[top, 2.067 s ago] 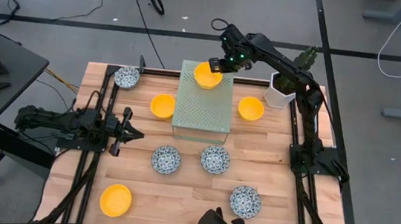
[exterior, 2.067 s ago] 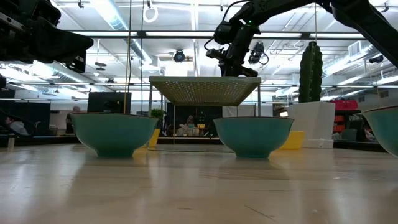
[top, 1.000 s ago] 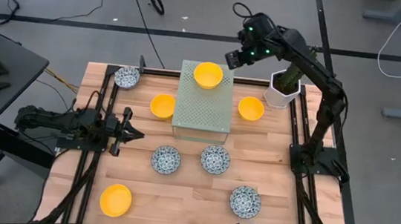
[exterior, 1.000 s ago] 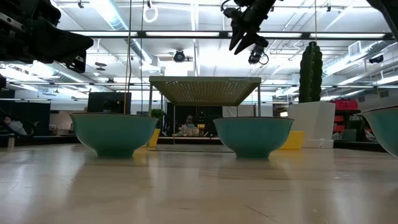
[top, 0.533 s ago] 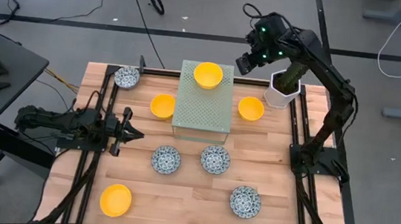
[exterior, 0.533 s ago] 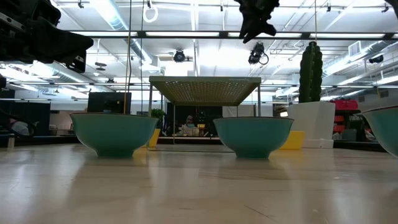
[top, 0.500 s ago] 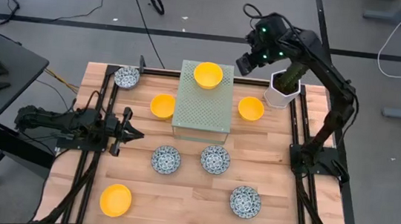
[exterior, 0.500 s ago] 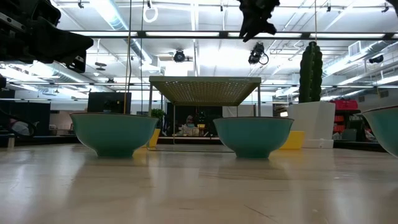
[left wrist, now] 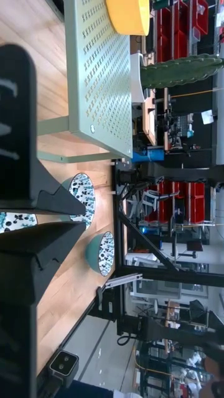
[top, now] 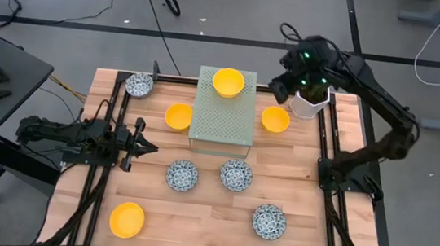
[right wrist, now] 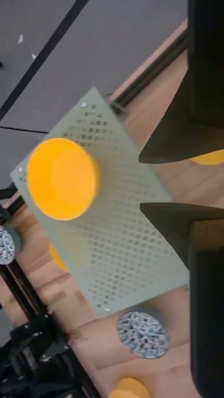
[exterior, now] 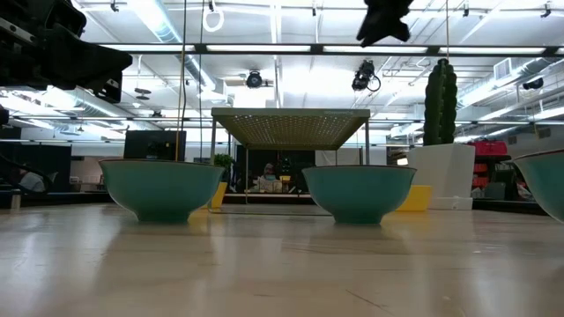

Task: Pick & Place Mini bowls
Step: Stack the yellow bowl on top of the other yellow bowl on the shelf

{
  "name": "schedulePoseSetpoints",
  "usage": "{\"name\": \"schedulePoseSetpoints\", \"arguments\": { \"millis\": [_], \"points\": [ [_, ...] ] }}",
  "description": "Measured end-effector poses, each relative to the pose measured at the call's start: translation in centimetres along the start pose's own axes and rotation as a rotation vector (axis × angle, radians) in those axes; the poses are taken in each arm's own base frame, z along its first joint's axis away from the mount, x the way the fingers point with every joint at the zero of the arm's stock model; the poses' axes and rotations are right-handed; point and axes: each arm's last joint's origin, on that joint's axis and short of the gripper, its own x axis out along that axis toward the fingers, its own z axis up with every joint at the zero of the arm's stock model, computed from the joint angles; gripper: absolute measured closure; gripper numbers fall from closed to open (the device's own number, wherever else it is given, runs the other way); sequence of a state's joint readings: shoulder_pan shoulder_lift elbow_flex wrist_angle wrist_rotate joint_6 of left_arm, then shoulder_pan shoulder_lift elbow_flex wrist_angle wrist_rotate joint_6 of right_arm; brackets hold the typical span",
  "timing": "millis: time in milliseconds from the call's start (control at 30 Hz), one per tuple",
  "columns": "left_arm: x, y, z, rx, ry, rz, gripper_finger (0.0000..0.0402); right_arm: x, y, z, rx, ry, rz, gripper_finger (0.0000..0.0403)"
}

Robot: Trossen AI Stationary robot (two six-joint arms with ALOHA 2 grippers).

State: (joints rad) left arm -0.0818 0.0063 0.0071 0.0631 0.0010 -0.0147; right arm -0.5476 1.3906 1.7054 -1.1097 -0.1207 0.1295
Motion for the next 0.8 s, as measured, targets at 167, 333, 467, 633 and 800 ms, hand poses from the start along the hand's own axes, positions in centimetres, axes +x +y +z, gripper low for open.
{"name": "schedulePoseSetpoints", "arguments": {
  "millis": [167, 333, 467, 633, 800],
  "points": [
    [0.0, 0.0, 0.0, 0.000, 0.001, 0.000, 0.0367, -1.1, -0.2, -3.0, -0.002, 0.001, 0.002, 0.0291],
    [0.0, 0.0, 0.0, 0.000, 0.001, 0.000, 0.0367, -2.1, -0.4, -5.1, -0.006, 0.004, 0.001, 0.0291],
    [0.0, 0.0, 0.0, 0.000, 0.000, 0.000, 0.0367, -2.5, -0.1, -6.1, -0.026, 0.018, 0.009, 0.0291],
    [0.0, 0.0, 0.0, 0.000, 0.000, 0.000, 0.0367, -2.7, 0.5, -6.6, -0.091, 0.045, 0.031, 0.0292],
    [0.0, 0.0, 0.0, 0.000, 0.000, 0.000, 0.0367, -2.7, 1.0, -7.0, -0.226, 0.071, 0.041, 0.0292]
  ]
}}
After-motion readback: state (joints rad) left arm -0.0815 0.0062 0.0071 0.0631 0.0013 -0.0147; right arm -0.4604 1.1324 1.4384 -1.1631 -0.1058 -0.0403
